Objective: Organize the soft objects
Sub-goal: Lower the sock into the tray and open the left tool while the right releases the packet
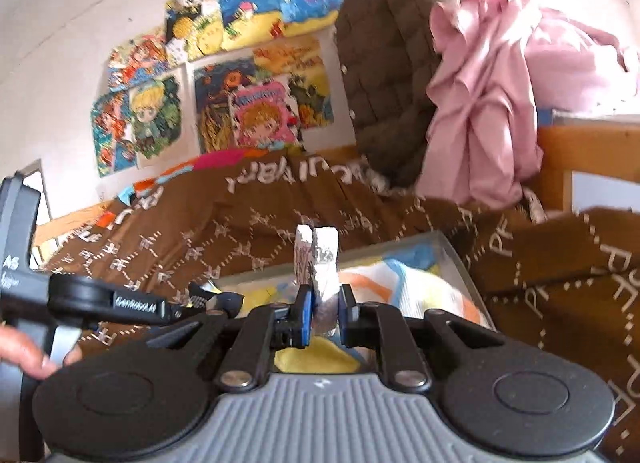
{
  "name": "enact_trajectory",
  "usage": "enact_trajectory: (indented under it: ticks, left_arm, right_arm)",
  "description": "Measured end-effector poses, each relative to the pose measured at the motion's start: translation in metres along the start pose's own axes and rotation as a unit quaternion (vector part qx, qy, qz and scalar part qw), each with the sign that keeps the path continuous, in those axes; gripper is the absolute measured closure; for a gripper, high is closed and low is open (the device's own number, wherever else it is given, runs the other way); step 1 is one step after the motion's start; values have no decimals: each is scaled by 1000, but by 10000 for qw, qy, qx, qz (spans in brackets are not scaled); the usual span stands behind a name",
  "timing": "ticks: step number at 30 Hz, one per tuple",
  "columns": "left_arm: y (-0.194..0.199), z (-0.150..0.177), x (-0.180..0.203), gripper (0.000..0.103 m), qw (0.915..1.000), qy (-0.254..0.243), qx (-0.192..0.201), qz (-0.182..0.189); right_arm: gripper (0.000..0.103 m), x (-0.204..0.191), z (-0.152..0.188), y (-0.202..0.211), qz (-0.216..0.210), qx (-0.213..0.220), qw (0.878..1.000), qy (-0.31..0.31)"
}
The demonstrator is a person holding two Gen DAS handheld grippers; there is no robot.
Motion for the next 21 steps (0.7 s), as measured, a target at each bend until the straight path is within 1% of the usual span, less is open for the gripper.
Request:
enact_trajectory:
  ticks: [2, 5, 11, 15, 17, 19, 20, 21]
  left_arm:
    - [-6, 6, 1, 102, 10000, -24, -57, 67]
    - [-10, 11, 2, 102, 9999, -11, -44, 138]
    - [-16, 15, 9, 102, 10000, -82, -14, 49]
    - [-14, 12, 11, 102, 9999, -60, 84, -8]
    - [-10, 10, 11, 98, 9998, -30, 210, 29]
    - [-5, 11, 11, 80, 9994, -40, 331, 13]
    - [-3, 11, 12, 77, 9993, -66, 380, 21]
    - [-1, 12, 13, 72, 9990, -105, 424, 11]
  right_arm:
    - [88, 4, 1, -5, 41, -51, 10000, -39]
    - [87, 7, 4, -8, 115, -107, 9999, -67]
    - [85, 14, 13, -18, 252, -249, 9991, -229]
    - [81, 21, 10, -14, 332, -142, 9986, -389]
    - [77, 24, 7, -10, 397, -35, 9983, -415]
    - [72, 27, 5, -7, 495, 78, 9977, -448]
    - [70, 28, 4, -5, 559, 112, 9975, -419]
    - [68, 29, 2, -4, 627, 139, 9972, -381]
Point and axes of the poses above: each gripper's, at about its wrist camera, not at the fingertips, and y roughly against the way its jaws point, x to its right, z to its underside, the point moved 9 cm from there along -y, roughly the way its jaws point, and after that the axes turned 12 degrees about -x, right-handed, at the moved point
